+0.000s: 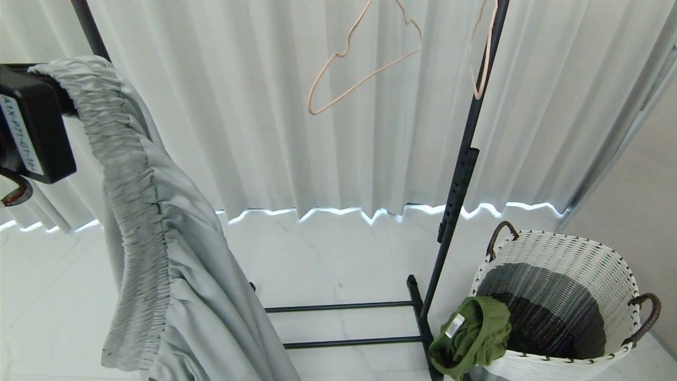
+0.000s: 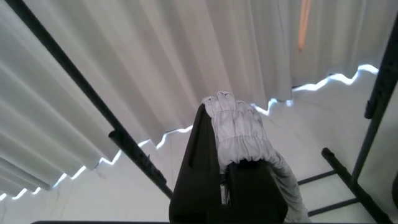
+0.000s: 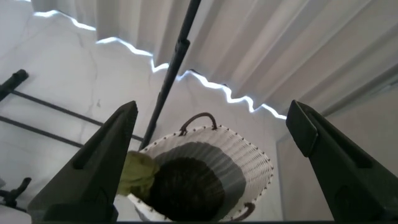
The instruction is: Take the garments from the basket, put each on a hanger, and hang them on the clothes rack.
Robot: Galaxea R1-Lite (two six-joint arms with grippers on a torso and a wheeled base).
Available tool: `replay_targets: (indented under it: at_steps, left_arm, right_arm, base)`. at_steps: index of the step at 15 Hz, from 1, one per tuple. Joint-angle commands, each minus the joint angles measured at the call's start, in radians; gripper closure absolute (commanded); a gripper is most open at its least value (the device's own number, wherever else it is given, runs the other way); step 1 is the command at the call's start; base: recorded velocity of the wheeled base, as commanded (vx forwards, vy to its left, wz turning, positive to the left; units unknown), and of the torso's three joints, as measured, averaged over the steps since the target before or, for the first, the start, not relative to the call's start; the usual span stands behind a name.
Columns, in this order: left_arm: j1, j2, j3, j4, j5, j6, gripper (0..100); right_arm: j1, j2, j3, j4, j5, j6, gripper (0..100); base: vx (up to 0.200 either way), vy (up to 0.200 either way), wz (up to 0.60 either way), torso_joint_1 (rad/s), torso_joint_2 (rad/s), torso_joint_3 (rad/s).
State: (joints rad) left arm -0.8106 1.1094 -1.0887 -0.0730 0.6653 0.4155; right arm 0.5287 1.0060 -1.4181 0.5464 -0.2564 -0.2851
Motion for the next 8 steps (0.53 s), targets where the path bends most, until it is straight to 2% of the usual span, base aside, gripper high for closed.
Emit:
replay_targets:
  at_steps: [1, 6, 8]
  left_arm:
    - [-0.001, 0.006, 0.000, -0.001, 0.000, 0.000, 100]
    - [-0.001, 0.010, 0.001, -0.001, -0.003, -0.001, 100]
    - [0.001, 0.009, 0.004, -0.001, -0.052, 0.003, 100]
  right_arm:
    - [0.000, 0.003, 0.001, 0.000, 0.000, 0.000, 0]
    - [0.000, 0.003, 0.001, 0.000, 0.000, 0.000, 0]
    - [0.000, 0.003, 0.002, 0.001, 0.000, 0.000, 0]
  base:
    - [0.200, 0.000, 0.00, -0.007, 0.00, 0.002]
    - [0.200, 0.000, 0.00, 0.000, 0.00, 0.004]
    - [0.000, 0.000, 0.00, 0.000, 0.00, 0.000]
